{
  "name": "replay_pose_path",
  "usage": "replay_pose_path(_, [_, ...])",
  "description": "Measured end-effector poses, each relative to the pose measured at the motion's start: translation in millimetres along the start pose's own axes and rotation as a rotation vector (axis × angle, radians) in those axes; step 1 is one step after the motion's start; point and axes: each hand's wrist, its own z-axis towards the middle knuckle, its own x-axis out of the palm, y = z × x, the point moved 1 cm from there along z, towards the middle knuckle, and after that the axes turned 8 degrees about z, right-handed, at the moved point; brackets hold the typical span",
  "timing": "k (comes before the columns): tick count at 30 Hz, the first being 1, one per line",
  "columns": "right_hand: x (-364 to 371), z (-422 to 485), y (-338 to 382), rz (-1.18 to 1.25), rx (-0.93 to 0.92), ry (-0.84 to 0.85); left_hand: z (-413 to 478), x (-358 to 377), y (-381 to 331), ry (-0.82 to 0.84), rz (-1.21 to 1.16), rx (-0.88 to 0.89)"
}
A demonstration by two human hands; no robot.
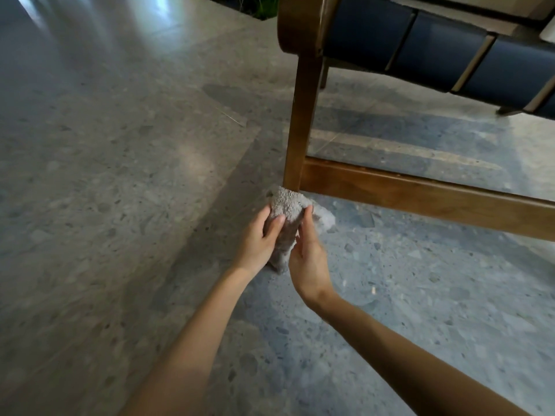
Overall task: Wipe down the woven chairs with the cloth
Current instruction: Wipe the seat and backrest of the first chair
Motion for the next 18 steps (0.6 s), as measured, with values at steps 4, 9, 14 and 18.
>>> replay_pose_path(4, [0.6, 21.0, 3.8, 0.060, 0.033, -0.009, 16.1, -1.6, -12.4, 0.033, -0.029, 0.072])
replay_pose_path(9, [4.0, 30.4, 0.1, 0.041, 0.097, 0.027, 21.7, 3.9, -4.6, 0.066, -0.007, 0.015])
replay_pose_path(14, [5.7, 34.1, -9.9, 0.014, 0.125, 0.072, 12.7, 12.1, 8.2, 0.122, 0.013, -0.048])
replay_pose_path(18, [-0.4, 30.0, -17.6, 0.011, 0.170, 0.043, -0.5, 13.7, 15.3, 0.013, 0.062, -0.083])
